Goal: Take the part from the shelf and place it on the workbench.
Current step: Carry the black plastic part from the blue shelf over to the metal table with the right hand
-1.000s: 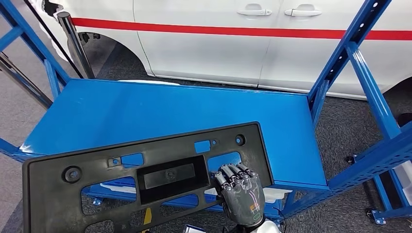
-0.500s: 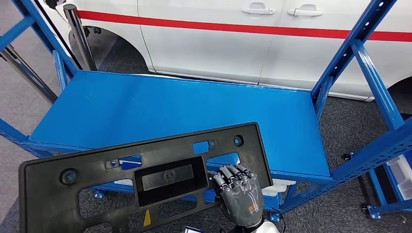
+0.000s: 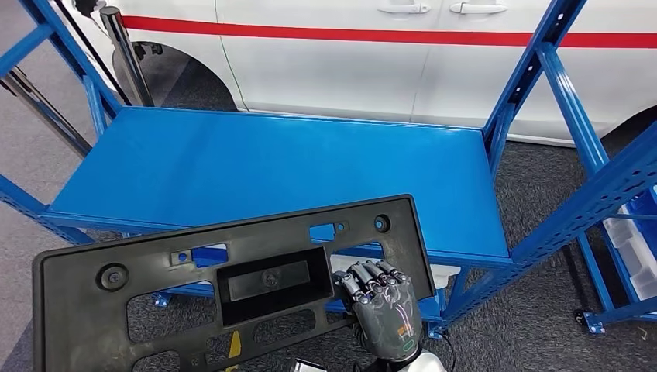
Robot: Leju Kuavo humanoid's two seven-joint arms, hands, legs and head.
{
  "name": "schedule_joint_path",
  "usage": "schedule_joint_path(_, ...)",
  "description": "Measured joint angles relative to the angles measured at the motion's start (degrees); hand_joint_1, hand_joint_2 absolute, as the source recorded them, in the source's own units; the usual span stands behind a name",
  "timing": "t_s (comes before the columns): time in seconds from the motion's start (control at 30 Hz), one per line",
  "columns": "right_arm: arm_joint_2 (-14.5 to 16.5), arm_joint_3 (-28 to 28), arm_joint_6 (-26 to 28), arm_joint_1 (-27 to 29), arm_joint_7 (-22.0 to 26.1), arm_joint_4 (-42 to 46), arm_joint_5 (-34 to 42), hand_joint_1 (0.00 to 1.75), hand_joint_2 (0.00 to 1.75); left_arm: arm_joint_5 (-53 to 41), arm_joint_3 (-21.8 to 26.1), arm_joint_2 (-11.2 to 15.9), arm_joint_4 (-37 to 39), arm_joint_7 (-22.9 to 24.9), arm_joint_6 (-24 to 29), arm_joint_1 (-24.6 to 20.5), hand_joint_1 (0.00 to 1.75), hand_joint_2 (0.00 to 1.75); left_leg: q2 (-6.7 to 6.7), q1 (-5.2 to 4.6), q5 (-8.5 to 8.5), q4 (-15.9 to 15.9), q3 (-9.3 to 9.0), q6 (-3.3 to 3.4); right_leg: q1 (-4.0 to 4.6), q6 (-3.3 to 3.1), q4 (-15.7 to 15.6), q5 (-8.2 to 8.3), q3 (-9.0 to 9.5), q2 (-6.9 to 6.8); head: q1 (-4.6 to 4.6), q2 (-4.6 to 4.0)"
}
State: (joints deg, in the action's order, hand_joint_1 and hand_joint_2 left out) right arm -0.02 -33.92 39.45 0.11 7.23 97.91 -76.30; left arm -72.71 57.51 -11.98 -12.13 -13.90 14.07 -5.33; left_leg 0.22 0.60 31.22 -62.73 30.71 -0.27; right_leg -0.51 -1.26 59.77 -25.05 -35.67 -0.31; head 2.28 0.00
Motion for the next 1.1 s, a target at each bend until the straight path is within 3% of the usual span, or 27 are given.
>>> schedule_joint_path(0.07, 0.1, 0.0, 0.0, 0.0, 0.0, 0.0, 0.0, 1.75, 1.75, 0.0, 0.0, 0.0, 0.0, 0.0, 0.0, -0.1, 0.0, 1.75, -0.08, -0.28, -0.96, 4.5, -2.31, 0.58, 0.1, 0.67, 0.2, 0.53, -0.33, -0.02, 0.02, 0.0)
schedule_joint_path(0.17, 0.1, 0.0, 0.0, 0.0, 0.0, 0.0, 0.0, 1.75, 1.75, 0.0, 0.0, 0.0, 0.0, 0.0, 0.0, 0.0, 0.0, 1.75, 0.02, -0.33, -1.96, 5.0, -1.87, 1.59, 0.06, 1.72, 0.0, 1.2, -0.58, 0.04, 0.04, 0.0)
schedule_joint_path(0.2, 0.1, 0.0, 0.0, 0.0, 0.0, 0.0, 0.0, 1.75, 1.75, 0.0, 0.0, 0.0, 0.0, 0.0, 0.0, 0.0, 0.0, 1.75, 0.14, -0.2, -2.52, 5.2, -1.6, 2.05, 0.01, 2.02, 0.6, 0.47, -0.93, 0.11, 0.1, 0.0)
schedule_joint_path(0.27, 0.1, 0.0, 0.0, 0.0, 0.0, 0.0, 0.0, 1.75, 1.75, 0.0, 0.0, -0.1, 0.0, 0.0, 0.0, 0.0, 0.0, 1.75, 0.38, -0.05, -3.68, 5.4, -0.67, 2.82, -0.15, 2.5, 4.9, -3.74, -2.58, 0.25, 0.16, 0.0)
schedule_joint_path(0.33, 0.1, 0.1, 0.0, 0.1, 0.0, -0.1, 0.1, 1.75, 1.75, 0.0, 0.0, -0.1, 0.0, 0.0, 0.0, 0.0, 0.0, 1.75, 0.43, -0.15, -4.49, 5.2, 0.61, 3.13, -0.24, 2.88, 11.9, -8.41, -4.53, 0.25, 0.19, 0.0)
schedule_joint_path(0.37, 0.1, 0.1, 0.0, 0.1, 0.0, -0.2, 0.1, 1.75, 1.75, 0.0, 0.0, -0.1, 0.0, 0.0, 0.0, 0.0, 0.0, 1.75, 0.46, -0.18, -4.81, 5.1, 1.23, 3.11, -0.26, 3.0, 14.1, -9.34, -4.78, 0.25, 0.2, 0.0)
schedule_joint_path(0.4, 0.1, 0.1, 0.0, 0.1, 0.0, -0.2, 0.1, 1.75, 1.75, -0.1, 0.0, -0.1, 0.0, 0.0, 0.0, 0.0, 0.0, 1.75, 0.48, -0.18, -5.07, 4.8, 1.85, 3.04, -0.28, 3.05, 14.6, -9.19, -4.14, 0.24, 0.2, 0.0)
schedule_joint_path(0.43, 0.1, 0.1, 0.0, 0.1, 0.0, -0.3, 0.1, 1.75, 1.75, -0.1, 0.0, -0.1, 0.0, 0.0, 0.0, 0.0, 0.0, 1.75, 0.47, -0.18, -5.31, 4.5, 2.44, 2.93, -0.29, 3.01, 12.9, -8.2, -2.41, 0.24, 0.2, 0.0)
schedule_joint_path(0.53, 0.1, 0.2, 0.0, 0.1, 0.0, -0.3, 0.1, 1.75, 1.75, -0.1, 0.0, -0.1, 0.0, 0.0, 0.0, 0.0, 0.0, 1.75, 0.37, -0.26, -5.9, 3.8, 3.62, 2.26, -0.11, 2.32, 2.2, -5.26, 4.93, 0.28, 0.18, 0.0)
schedule_joint_path(0.57, 0.1, 0.2, 0.0, 0.1, 0.0, -0.3, 0.1, 1.75, 1.75, -0.1, 0.0, -0.1, 0.0, 0.0, 0.0, 0.0, 0.0, 1.75, 0.35, -0.31, -6.14, 3.7, 3.78, 1.93, 0.05, 1.99, 0.3, -4.96, 5.98, 0.31, 0.18, 0.0)
schedule_joint_path(0.67, 0.1, 0.2, 0.1, 0.1, 0.0, -0.3, 0.1, 1.75, 1.75, -0.1, 0.0, -0.1, 0.0, 0.0, 0.0, 0.0, 0.0, 1.75, 0.29, -0.34, -6.87, 3.6, 4.13, 0.85, 0.21, 0.87, -0.5, -4.2, 5.47, 0.3, 0.19, 0.0)
schedule_joint_path(0.73, 0.1, 0.2, 0.0, 0.0, 0.0, -0.3, 0.1, 1.75, 1.75, -0.2, 0.0, -0.1, 0.0, 0.0, -0.1, 0.1, 0.0, 1.75, 0.17, -0.25, -4.86, 1.9, 5.11, 0.24, -0.09, -0.09, -0.8, -3.25, 4.67, 0.21, 0.12, 0.0)
schedule_joint_path(0.83, 0.2, 0.2, 0.0, 0.1, 0.0, -0.3, 0.2, 1.75, 1.75, -0.2, 0.0, -0.1, 0.0, 0.0, -0.1, 0.1, 0.0, 1.75, 0.09, -0.01, 2.57, -7.4, 8.09, -0.36, -0.06, -0.86, -0.8, -1.68, 2.71, 0.07, -0.01, 0.0)
schedule_joint_path(0.87, 0.3, 0.2, 0.0, 0.1, 0.0, -0.3, 0.2, 1.75, 1.75, -0.2, 0.0, -0.1, 0.0, 0.0, -0.1, 0.1, 0.0, 1.75, 0.09, 0.03, 3.79, -10.3, 8.58, -0.49, 0.0, -0.86, -0.8, -1.18, 2.0, 0.05, -0.01, 0.0)
schedule_joint_path(0.9, 0.3, 0.2, 0.0, 0.1, 0.0, -0.3, 0.2, 1.75, 1.75, -0.2, 0.0, -0.1, 0.0, 0.0, -0.1, 0.1, 0.0, 1.75, 0.1, 0.04, 3.73, -11.5, 8.26, -0.56, 0.03, -0.82, -0.7, -0.7, 1.3, 0.03, -0.01, -0.01)
schedule_joint_path(0.93, 0.3, 0.2, 0.0, 0.1, 0.0, -0.3, 0.2, 1.75, 1.75, -0.2, 0.0, -0.1, 0.0, 0.0, -0.1, 0.1, 0.0, 1.75, 0.1, 0.05, 2.6, -10.8, 6.96, -0.55, 0.04, -0.74, -0.6, -0.25, 0.65, 0.03, -0.01, -0.01)
schedule_joint_path(1.0, 0.4, 0.2, 0.0, 0.2, 0.0, -0.3, 0.0, 1.75, 1.75, -0.2, 0.0, -0.1, 0.0, 0.0, -0.1, 0.0, 0.0, 1.75, 0.08, 0.03, -0.28, -4.1, 1.74, -0.2, 0.05, -0.45, -0.4, 0.52, -0.39, 0.06, -0.02, -0.01)
schedule_joint_path(1.07, 0.5, 0.3, 0.0, 0.1, 0.0, -0.3, -0.3, 1.75, 1.75, -0.2, 0.0, -0.1, 0.0, 0.0, -0.1, -0.1, 0.0, 1.75, 0.02, -0.21, -0.81, 3.2, -3.01, 0.3, 0.16, 0.11, -0.2, 1.25, -0.99, 0.07, 0.0, 0.0)
schedule_joint_path(1.1, 0.6, 0.3, 0.0, 0.1, 0.0, -0.3, -0.4, 1.75, 1.75, -0.2, 0.0, -0.1, 0.0, 0.0, -0.1, -0.1, 0.0, 1.75, -0.01, -0.37, -0.51, 5.0, -3.93, 0.53, 0.18, 0.44, -0.2, 1.64, -1.1, 0.05, 0.0, 0.0)
